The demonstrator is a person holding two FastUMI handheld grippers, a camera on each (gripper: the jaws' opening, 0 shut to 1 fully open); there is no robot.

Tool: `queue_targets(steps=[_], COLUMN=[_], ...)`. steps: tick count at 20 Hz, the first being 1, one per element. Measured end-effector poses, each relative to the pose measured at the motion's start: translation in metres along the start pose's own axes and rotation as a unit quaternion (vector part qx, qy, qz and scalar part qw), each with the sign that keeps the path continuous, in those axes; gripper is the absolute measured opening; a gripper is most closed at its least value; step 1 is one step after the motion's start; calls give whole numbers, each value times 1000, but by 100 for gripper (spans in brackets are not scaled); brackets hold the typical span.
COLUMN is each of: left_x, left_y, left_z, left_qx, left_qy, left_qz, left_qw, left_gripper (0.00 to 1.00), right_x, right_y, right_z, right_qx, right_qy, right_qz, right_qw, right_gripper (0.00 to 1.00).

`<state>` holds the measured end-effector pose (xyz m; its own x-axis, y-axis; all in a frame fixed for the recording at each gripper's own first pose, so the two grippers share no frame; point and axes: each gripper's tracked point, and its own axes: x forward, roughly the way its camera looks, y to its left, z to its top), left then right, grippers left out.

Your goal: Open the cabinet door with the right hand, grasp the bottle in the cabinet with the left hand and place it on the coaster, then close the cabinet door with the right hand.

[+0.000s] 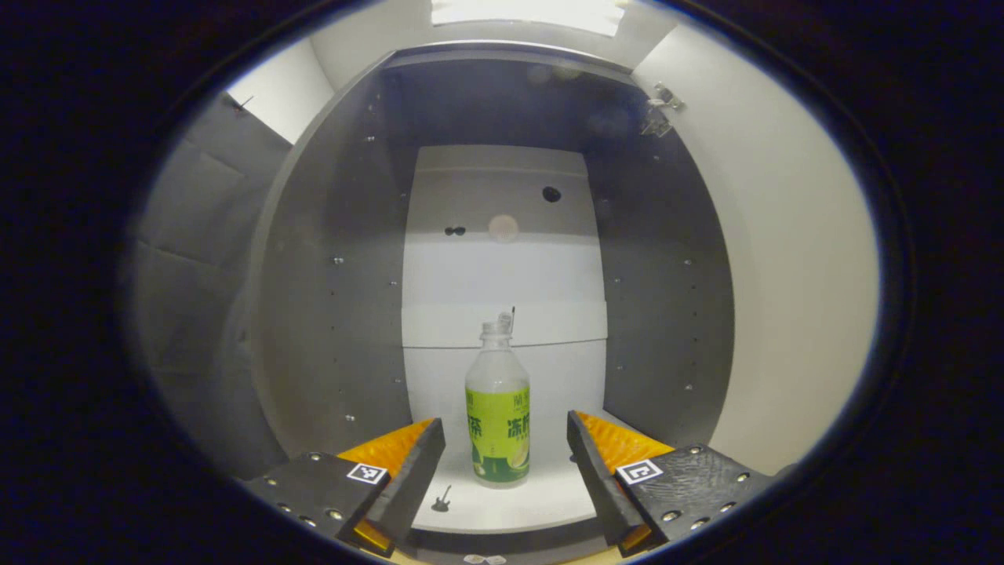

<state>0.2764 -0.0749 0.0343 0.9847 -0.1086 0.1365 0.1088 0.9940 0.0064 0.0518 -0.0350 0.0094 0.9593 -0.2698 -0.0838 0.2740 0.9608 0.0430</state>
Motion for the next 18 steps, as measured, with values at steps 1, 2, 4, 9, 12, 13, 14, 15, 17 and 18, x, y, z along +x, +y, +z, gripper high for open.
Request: queue_targets(steps=[1,2,4,9,12,13,14,15,17,18], left_x=[11,21,36,57,73,75,78,81,85,81], left_y=[3,4,8,15,15,17,13,8,10,10], left_z=[-2,-3,-8,-10,-17,-19,-21,-23,-22,-22], left_qx=[5,12,18,6,7,8,7,8,17,15], left_qy=[-2,-2,-1,-6,2,3,3,4,3,5], left_qz=[1,-1,-3,-9,-13,-11,-16,-27,-18,-17], left_qw=[1000,1000,1000,1000,1000,1000,1000,1000,1000,1000], left_gripper=[89,90,90,89,90,90,90,90,62,67], right_x=[-3,-4,-7,-8,-8,-7,-6,-5,-4,-5], right_y=[-5,-9,-9,1,11,13,15,15,14,13], right_z=[1,3,2,-7,-11,-12,-13,-14,-15,-14], right_qx=[3,6,13,-12,-24,-28,-30,-31,-33,-35], right_qy=[-2,-6,-6,6,11,14,17,19,22,22], right_qz=[-19,-34,-51,-64,-64,-63,-63,-63,-64,-66], right_qw=[1000,999,999,998,998,997,997,997,997,997], right_gripper=[95,95,95,95,95,95,95,95,95,95])
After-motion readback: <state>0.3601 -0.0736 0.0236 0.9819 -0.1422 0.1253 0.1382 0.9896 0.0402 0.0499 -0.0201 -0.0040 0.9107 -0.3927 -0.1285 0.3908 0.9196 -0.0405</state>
